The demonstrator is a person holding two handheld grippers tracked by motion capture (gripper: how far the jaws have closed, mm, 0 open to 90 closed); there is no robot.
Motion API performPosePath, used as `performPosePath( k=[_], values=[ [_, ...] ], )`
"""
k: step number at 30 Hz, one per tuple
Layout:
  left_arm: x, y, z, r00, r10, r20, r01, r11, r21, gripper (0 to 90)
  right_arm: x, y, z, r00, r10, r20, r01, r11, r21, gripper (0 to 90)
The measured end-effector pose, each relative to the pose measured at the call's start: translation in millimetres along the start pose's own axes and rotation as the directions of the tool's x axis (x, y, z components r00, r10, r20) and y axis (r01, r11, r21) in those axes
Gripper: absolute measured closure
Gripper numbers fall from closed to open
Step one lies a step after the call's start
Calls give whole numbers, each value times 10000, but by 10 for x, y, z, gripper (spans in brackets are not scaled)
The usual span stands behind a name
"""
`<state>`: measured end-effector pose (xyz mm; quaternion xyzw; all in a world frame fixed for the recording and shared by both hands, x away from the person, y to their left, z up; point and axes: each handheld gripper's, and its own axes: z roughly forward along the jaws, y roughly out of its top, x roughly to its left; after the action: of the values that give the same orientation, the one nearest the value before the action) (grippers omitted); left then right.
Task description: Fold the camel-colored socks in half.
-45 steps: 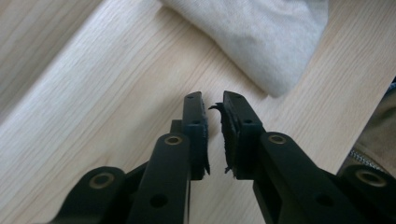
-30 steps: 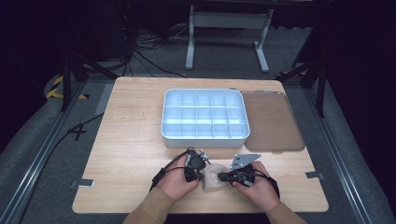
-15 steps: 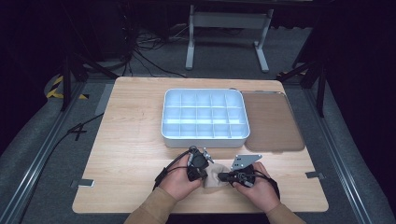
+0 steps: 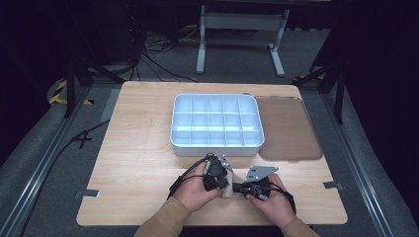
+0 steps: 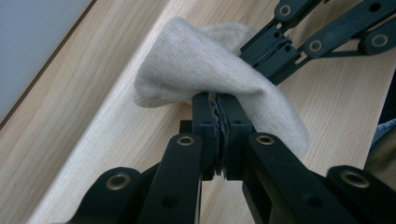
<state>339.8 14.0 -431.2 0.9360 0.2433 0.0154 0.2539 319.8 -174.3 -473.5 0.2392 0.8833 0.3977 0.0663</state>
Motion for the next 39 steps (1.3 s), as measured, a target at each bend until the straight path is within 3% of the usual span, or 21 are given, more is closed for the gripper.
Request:
performPosePath(
  k=[9,16,19,22,25,27,31,39],
  values=[
    [-90,67,-3,9985,533,-146,-535,9984,-164,870,20,-9,-2,9999,23,112,-23,10000,-56,884],
    [-72,45,-12,9989,432,-161,-435,9988,-229,858,45,43,-46,9995,-61,300,54,9997,225,877],
    [-60,37,-23,9990,409,-174,-412,9990,-148,853,49,71,-98,9992,-89,379,77,9995,300,867],
    [-45,29,-29,9991,368,-232,-370,9993,-91,851,13,94,-270,9981,27,623,-37,9999,159,855],
    [-56,34,-34,9993,281,-235,-284,9995,-130,849,-77,54,-424,9942,382,1005,-402,9990,183,859],
    [-62,42,-37,9993,271,-249,-274,9995,-145,848,-135,1,-459,9902,607,1259,-680,9962,550,861],
    [-69,56,-39,9992,353,-193,-356,9992,-175,844,-181,-110,-396,9876,800,1349,-965,9881,1200,863],
    [-102,79,-34,9975,690,-128,-694,9971,-311,843,-124,-90,-270,9912,718,1112,-864,9873,1332,866]
  ],
)
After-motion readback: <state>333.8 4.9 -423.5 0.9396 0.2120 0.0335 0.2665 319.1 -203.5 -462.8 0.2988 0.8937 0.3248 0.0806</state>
